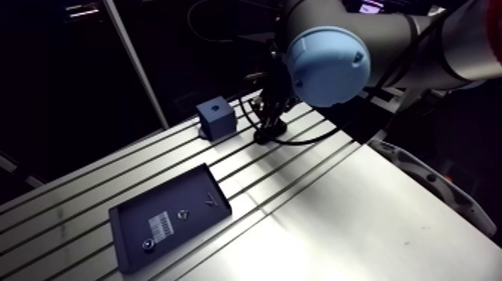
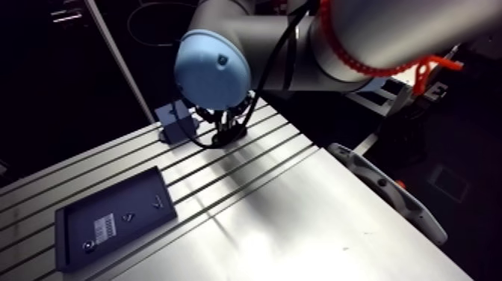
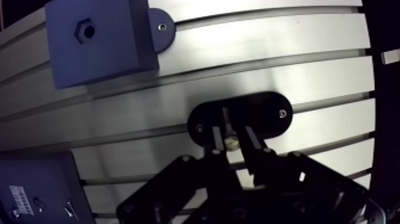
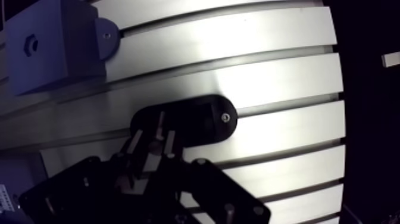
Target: Pick up the M10 bolt and insert it into the hex recess until seated.
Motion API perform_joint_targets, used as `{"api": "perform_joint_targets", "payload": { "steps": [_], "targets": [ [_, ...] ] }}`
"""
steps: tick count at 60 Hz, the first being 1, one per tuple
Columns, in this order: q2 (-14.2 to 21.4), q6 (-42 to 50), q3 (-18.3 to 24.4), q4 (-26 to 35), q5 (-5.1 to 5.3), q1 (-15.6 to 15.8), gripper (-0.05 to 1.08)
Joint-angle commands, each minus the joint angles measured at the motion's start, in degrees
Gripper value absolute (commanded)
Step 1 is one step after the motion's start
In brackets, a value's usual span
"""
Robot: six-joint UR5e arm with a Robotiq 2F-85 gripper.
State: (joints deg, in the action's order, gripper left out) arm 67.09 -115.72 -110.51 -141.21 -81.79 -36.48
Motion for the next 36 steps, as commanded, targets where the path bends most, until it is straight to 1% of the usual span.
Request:
{"api": "perform_joint_targets", "payload": {
  "steps": [1, 36],
  "targets": [
    [-0.1, 0.0, 0.1, 0.0, -0.06, 0.0, 0.69],
    [-0.2, -0.1, 0.2, 0.1, -0.07, 0.0, 0.69]
  ]
}}
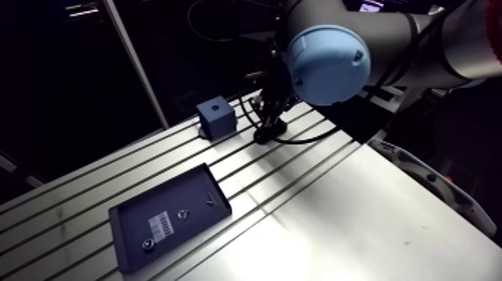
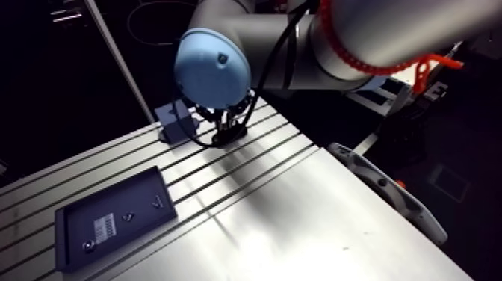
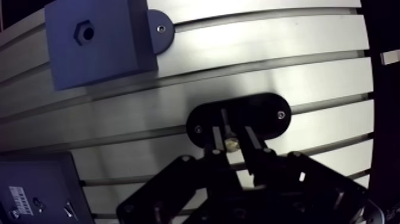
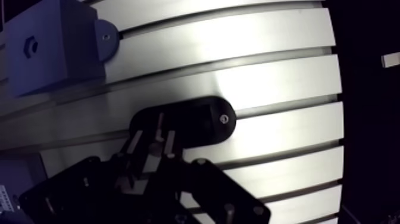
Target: Pick up the M10 bolt and insert it into the hex recess until seated.
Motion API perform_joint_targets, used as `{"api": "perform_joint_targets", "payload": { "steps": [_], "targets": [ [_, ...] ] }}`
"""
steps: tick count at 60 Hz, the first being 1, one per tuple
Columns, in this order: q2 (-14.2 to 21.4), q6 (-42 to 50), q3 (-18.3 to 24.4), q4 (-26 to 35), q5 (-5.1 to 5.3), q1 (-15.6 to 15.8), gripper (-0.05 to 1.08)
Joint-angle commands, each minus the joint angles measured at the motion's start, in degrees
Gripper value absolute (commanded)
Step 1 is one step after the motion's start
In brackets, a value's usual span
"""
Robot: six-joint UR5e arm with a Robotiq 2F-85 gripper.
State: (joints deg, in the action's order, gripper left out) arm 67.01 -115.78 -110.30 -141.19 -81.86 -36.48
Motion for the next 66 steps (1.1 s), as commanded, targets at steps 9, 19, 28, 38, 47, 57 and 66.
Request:
{"api": "perform_joint_targets", "payload": {
  "steps": [9, 19, 28, 38, 47, 57, 66],
  "targets": [
    [-0.1, 0.0, -0.1, 0.1, 0.00, 0.0, 0.69],
    [-0.1, 0.0, -0.1, 0.1, 0.00, 0.0, 0.69],
    [-0.1, 0.0, -0.2, 0.1, 0.00, 0.0, 0.70],
    [-0.1, 0.0, -0.3, 0.1, 0.00, 0.0, 0.72],
    [0.0, 0.0, -0.3, 0.1, 0.00, 0.0, 0.73],
    [0.3, 0.0, -0.1, 0.2, 0.00, 0.0, 0.74],
    [0.8, 0.0, 0.0, 0.2, 0.00, 0.1, 0.74]
  ]
}}
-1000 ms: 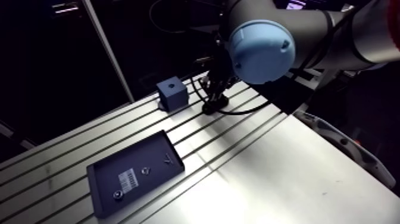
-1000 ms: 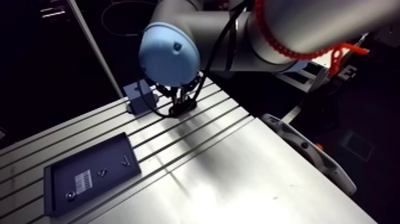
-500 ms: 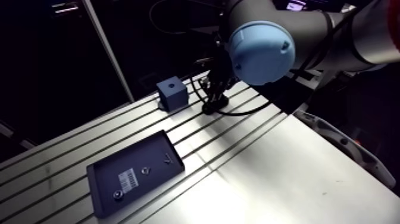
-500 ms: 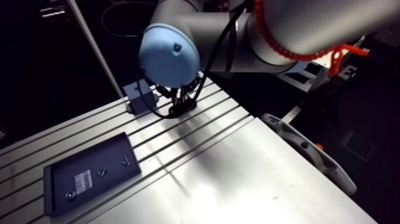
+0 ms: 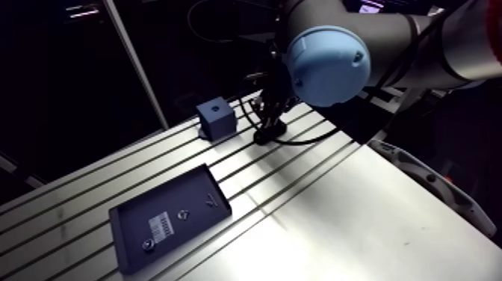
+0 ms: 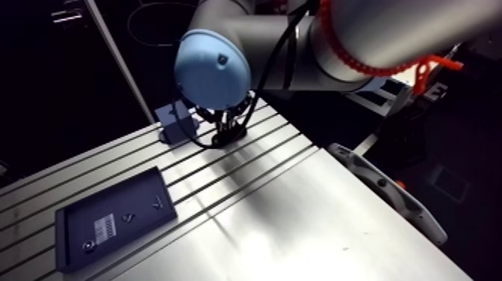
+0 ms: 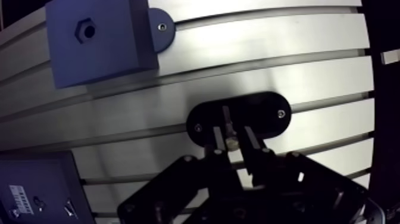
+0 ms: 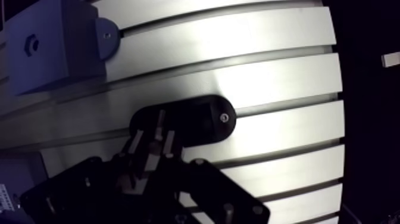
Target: Pick up the M10 bolt and insert it into the hex recess until seated.
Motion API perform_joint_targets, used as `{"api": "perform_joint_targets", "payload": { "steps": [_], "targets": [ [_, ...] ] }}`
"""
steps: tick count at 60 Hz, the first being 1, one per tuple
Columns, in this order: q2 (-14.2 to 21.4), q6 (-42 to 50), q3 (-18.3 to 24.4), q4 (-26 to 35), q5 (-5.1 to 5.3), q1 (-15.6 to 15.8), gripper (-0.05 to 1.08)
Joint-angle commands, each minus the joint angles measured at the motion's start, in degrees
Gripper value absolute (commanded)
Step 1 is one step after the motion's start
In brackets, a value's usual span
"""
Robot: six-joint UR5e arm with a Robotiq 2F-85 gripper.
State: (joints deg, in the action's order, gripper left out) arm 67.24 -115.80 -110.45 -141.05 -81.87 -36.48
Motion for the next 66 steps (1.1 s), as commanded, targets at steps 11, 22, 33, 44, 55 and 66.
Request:
{"api": "perform_joint_targets", "payload": {
  "steps": [11, 22, 33, 44, 55, 66],
  "targets": [
    [1.4, 0.0, 0.3, 0.4, 0.09, 0.1, 0.75],
    [2.8, 0.0, 1.5, 2.0, 0.18, 0.1, 0.75],
    [3.9, -0.8, 3.8, 6.2, 0.19, 0.3, 0.77],
    [5.0, -2.9, 7.3, 12.5, -0.08, 0.3, 0.80],
    [5.5, -11.6, 13.1, 21.6, -0.66, 1.5, 0.79],
    [3.9, -17.4, 23.1, 35.7, -1.70, 5.6, 0.80]
  ]
}}
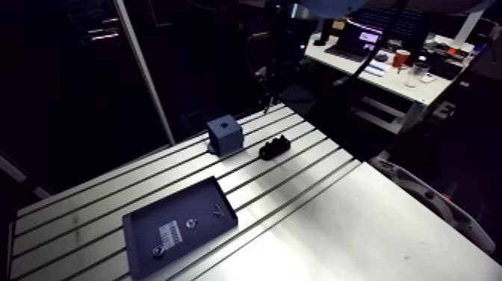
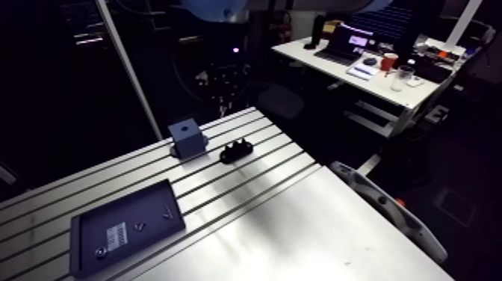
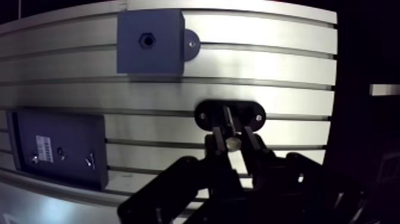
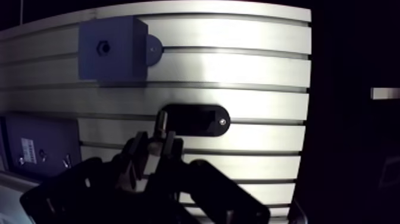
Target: Pick up the M10 bolt and insert it into the hex recess until seated.
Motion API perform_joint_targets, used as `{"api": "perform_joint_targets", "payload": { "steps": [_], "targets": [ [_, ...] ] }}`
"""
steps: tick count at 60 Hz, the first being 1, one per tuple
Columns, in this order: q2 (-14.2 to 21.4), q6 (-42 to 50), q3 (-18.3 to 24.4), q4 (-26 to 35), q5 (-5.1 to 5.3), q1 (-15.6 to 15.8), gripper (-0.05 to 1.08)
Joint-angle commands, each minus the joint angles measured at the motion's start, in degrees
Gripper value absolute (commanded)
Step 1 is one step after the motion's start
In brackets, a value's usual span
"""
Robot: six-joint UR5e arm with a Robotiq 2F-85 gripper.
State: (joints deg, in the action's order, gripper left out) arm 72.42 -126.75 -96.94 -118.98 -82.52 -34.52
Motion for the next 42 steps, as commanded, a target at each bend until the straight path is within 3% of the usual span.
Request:
{"api": "perform_joint_targets", "payload": {
  "steps": [1, 2, 3, 4, 5, 6, 8, 10, 12, 13, 14, 15, 16, 18, 27, 42],
  "targets": [
    [-1.7, -7.0, 10.6, 14.7, -1.69, 3.9, 0.80],
    [-1.7, -7.0, 10.6, 14.7, -1.69, 3.9, 0.80],
    [-2.0, -7.6, 11.6, 15.4, -2.68, 4.4, 0.80],
    [-2.0, -7.6, 11.6, 15.4, -2.68, 4.4, 0.80],
    [-2.4, -8.2, 12.3, 15.7, -3.88, 4.9, 0.80],
    [-2.4, -8.2, 12.3, 15.7, -3.88, 4.9, 0.80],
    [-3.4, -9.5, 13.6, 15.9, -6.57, 6.5, 0.80],
    [-3.4, -9.5, 13.6, 15.9, -6.57, 6.5, 0.80],
    [-4.1, -10.7, 14.6, 16.3, -9.38, 8.4, 0.79],
    [-4.1, -10.7, 14.6, 16.3, -9.38, 8.4, 0.79],
    [-4.5, -11.0, 15.1, 16.9, -10.64, 9.2, 0.79],
    [-4.5, -11.0, 15.1, 16.9, -10.64, 9.2, 0.79],
    [-4.9, -11.1, 15.7, 17.4, -11.72, 9.6, 0.79],
    [-5.3, -11.2, 16.2, 17.8, -12.33, 9.9, 0.79],
    [-6.8, -11.5, 18.2, 18.3, -12.85, 11.4, 0.79],
    [-9.0, -13.3, 20.4, 18.6, -12.88, 12.9, 0.79]
  ]
}}
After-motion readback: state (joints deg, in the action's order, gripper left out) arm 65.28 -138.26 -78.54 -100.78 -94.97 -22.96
